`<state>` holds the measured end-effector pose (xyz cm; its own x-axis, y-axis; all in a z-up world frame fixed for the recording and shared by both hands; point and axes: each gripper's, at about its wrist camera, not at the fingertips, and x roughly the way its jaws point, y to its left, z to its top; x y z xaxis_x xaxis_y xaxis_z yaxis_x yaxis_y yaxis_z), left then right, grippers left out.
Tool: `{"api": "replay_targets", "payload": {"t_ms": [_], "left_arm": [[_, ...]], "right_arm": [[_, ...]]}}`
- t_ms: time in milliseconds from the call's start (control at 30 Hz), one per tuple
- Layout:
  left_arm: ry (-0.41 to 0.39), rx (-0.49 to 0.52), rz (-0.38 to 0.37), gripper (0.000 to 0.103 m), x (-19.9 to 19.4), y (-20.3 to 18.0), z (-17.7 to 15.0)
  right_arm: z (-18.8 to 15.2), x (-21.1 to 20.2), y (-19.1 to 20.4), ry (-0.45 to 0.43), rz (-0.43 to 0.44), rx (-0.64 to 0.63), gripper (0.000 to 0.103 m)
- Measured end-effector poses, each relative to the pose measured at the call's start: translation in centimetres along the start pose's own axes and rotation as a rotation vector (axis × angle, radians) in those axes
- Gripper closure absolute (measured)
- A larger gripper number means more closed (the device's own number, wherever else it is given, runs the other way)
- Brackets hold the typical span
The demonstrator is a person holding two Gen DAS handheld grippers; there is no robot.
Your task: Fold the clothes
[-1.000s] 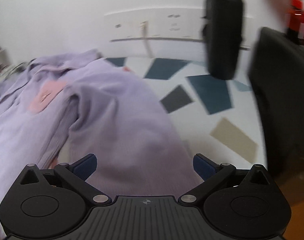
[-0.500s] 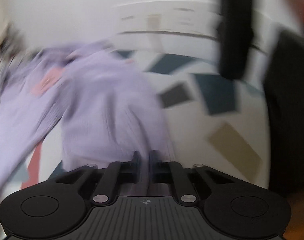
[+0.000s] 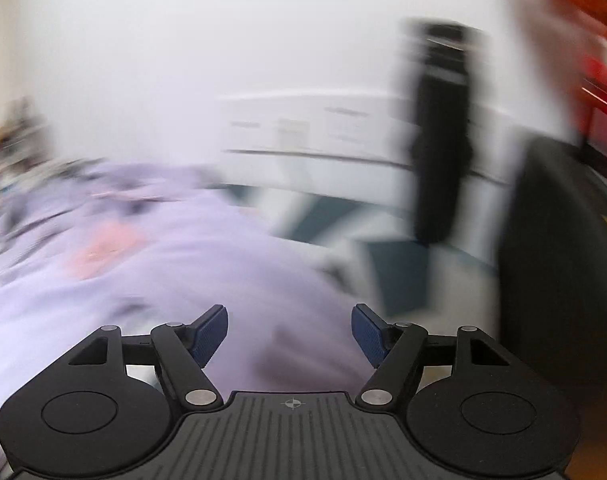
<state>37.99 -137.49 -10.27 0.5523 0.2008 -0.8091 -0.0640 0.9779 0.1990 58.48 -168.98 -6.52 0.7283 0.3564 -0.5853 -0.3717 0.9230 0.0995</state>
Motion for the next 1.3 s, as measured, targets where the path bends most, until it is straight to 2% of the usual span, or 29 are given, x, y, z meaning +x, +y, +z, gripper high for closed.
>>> {"api": "replay_targets", "payload": {"t_ms": [67, 133, 200, 233, 267, 300, 333, 400, 467, 533, 633, 733, 800, 900, 933, 967, 1033, 1133, 1300], "left_arm": [[-0.004, -0.018, -0.01, 0.028, 0.1, 0.2, -0.2], [-0.012, -0.035, -0.019, 0.031, 0.2, 0.3, -0.3], [-0.025, -0.044, -0.05, 0.043, 0.1, 0.3, -0.4], [-0.031, -0.044, -0.076, 0.061, -0.1, 0.3, -0.5], [-0.033, -0.039, -0.091, 0.088, -0.1, 0.1, -0.5], [-0.027, -0.015, -0.073, 0.092, -0.2, -0.3, -0.5], [-0.022, 0.02, -0.044, 0.092, -0.2, -0.9, -0.5], [-0.022, 0.03, -0.044, 0.094, -0.6, -0.9, -0.6], [-0.02, -0.006, -0.074, 0.095, -1.1, -0.5, -0.7], [-0.023, -0.034, -0.117, 0.095, -2.1, 0.1, -0.9], [0.0, -0.021, -0.129, 0.095, -2.3, -0.1, -1.2], [0.034, -0.015, -0.127, 0.093, -1.3, -0.2, -1.4], [0.061, -0.034, -0.142, 0.09, -0.8, 0.0, -1.2], [0.077, -0.052, -0.154, 0.079, -0.6, 0.5, -0.8], [0.076, -0.059, -0.164, 0.067, -0.8, 0.6, -0.8], [0.074, -0.069, -0.174, 0.049, -1.0, 0.7, -0.7], [0.059, -0.09, -0.183, 0.035, -1.5, 1.0, -0.6], [0.025, -0.119, -0.18, 0.035, -2.5, 1.6, 0.2], [-0.063, -0.197, -0.182, 0.035, -3.7, 3.8, 3.3]], "right_arm": [[0.4, 2.3, 2.6, 0.021, 0.081, -0.134, 0.046], [0.6, 4.4, 4.9, 0.016, 0.122, -0.25, 0.051], [1.4, 6.8, 6.9, 0.041, 0.129, -0.317, 0.052], [1.5, 7.8, 7.6, 0.062, 0.122, -0.338, 0.054], [1.5, 8.7, 8.4, 0.082, 0.113, -0.359, 0.055], [1.5, 9.7, 8.8, 0.105, 0.091, -0.382, 0.058], [1.6, 10.7, 9.1, 0.126, 0.06, -0.396, 0.073], [1.9, 11.7, 8.6, 0.15, 0.021, -0.358, 0.092], [2.6, 11.1, 6.8, 0.135, 0.038, -0.265, 0.092], [3.3, 9.7, 4.9, 0.105, 0.056, -0.179, 0.092], [2.8, 8.0, 4.0, 0.104, 0.07, -0.19, 0.092], [1.6, 8.2, 4.0, 0.14, 0.072, -0.226, 0.092], [1.1, 8.3, 3.6, 0.157, 0.069, -0.192, 0.091], [0.6, 8.8, 2.6, 0.179, 0.067, -0.129, 0.086], [0.6, 8.7, 2.4, 0.185, 0.063, -0.119, 0.085], [0.5, 8.4, 2.1, 0.187, 0.065, -0.105, 0.085], [0.4, 7.8, 1.5, 0.196, 0.07, -0.073, 0.084], [0.8, 6.4, -0.1, 0.214, 0.102, 0.016, 0.073], [4.0, 4.7, -2.5, 0.131, 0.175, 0.158, 0.066]]}}
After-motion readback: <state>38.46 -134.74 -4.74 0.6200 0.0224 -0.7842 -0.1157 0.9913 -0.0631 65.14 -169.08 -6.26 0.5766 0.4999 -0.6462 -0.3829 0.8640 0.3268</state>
